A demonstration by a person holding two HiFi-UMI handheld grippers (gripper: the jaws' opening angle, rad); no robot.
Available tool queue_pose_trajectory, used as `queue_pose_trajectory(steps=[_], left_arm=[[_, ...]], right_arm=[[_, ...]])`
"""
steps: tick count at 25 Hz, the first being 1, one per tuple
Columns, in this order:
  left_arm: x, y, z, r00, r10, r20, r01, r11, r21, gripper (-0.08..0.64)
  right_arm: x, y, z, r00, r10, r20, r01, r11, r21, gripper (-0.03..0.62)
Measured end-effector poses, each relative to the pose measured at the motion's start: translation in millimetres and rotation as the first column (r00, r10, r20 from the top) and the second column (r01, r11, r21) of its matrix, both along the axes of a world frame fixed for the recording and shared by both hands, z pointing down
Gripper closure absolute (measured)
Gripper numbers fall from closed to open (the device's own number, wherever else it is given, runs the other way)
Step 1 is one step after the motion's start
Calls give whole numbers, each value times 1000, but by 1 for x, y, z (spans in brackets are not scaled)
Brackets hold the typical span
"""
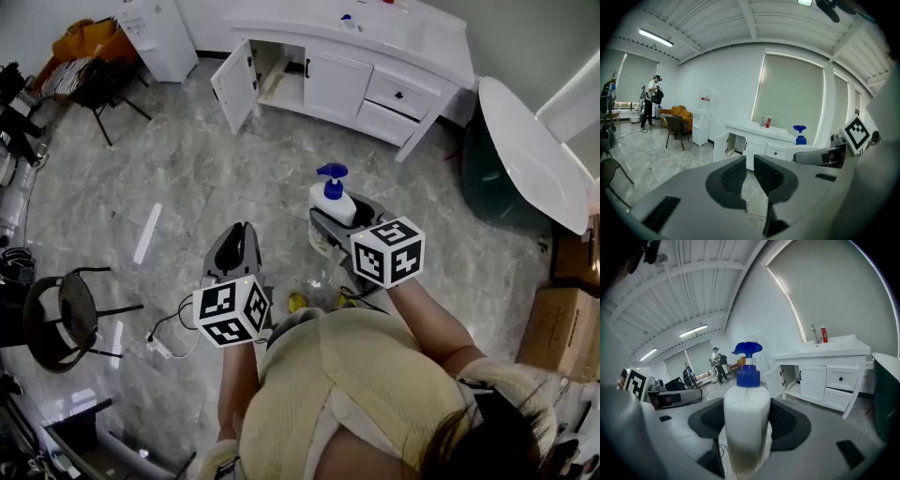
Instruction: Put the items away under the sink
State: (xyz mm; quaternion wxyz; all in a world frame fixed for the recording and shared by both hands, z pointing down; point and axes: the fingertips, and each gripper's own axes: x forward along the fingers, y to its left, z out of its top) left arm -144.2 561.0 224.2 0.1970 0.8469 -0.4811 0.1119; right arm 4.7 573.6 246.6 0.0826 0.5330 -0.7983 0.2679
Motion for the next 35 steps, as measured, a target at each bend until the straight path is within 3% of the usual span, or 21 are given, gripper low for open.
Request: queue_pose_trajectory(steps=[11,18,28,35], left_arm=[[-38,-7,2,999,53,1,-53,999,-2,479],[-36,-16,14,996,85,12,-85,996,-36,479],[-36,-78,21,998,52,23,-50,997,-53,479],[-12,-136,17,999,39,13,-38,998,-59,479]], right_arm=[[-50,-12,-2,1000,2,-23,-2,1000,-1,313],[-57,-23,7,1000,-8,-29,7,999,-40,313],[-64,-98,14,998,-66,-15,65,997,-51,313],[-49,-162,7,995,-102,-7,102,994,-35,313]])
